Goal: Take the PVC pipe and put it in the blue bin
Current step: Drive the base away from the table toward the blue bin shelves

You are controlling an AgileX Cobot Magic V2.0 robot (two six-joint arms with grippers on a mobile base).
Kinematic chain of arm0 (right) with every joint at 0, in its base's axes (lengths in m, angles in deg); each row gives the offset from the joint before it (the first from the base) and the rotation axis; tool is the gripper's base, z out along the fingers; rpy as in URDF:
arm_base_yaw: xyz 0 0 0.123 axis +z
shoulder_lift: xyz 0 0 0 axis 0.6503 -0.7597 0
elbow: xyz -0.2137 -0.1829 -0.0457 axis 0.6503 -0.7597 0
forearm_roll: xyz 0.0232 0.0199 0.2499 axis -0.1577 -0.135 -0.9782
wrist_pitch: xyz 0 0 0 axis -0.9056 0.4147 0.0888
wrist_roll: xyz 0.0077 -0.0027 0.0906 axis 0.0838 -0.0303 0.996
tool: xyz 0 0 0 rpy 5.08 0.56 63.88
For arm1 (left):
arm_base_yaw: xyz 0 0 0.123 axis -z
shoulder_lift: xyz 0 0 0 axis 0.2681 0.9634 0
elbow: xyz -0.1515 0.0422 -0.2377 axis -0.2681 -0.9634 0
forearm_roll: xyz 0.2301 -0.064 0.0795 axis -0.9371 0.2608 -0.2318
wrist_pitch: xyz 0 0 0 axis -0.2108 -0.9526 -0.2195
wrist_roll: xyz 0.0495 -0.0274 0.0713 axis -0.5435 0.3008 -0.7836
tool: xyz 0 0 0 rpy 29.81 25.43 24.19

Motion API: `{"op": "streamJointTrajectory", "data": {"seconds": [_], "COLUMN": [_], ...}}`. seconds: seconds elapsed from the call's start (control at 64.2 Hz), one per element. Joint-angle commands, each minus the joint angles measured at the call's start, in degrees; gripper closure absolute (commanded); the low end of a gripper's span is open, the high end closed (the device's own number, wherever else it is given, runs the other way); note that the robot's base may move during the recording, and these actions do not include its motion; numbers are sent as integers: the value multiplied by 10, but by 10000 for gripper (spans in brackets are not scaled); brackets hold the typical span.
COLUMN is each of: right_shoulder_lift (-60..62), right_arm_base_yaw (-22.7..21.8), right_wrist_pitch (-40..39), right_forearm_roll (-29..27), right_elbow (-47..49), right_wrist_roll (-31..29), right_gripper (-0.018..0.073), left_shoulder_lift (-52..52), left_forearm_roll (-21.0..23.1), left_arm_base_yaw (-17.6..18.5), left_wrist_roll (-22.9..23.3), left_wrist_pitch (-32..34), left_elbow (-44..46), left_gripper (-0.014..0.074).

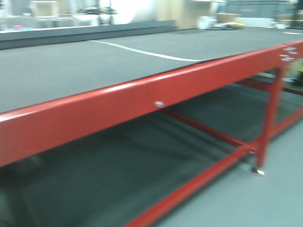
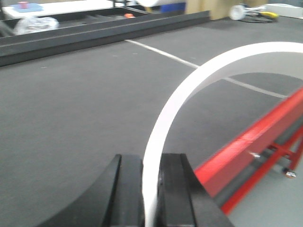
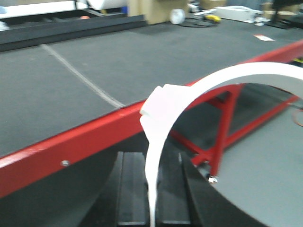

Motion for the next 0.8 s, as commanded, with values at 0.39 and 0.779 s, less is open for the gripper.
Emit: {"op": "streamJointTrajectory", "data": {"seconds": [0.39, 0.779], "right_shoulder_lift": [4, 4], "right_arm_base_yaw": [1, 1], "right_wrist_pitch": [-15, -15], "right_forearm_roll": [2, 2], "right_elbow": [0, 0], "right_wrist_roll": [-4, -4], "right_gripper": [727, 727], "left_shoulder_lift": [-3, -3], "left_forearm_roll": [2, 2], "left_arm_base_yaw": [0, 0], "left_wrist_roll": [4, 4], "left_wrist_pitch": [16, 16], "left_elbow": [0, 0], "left_gripper": [707, 707]}}
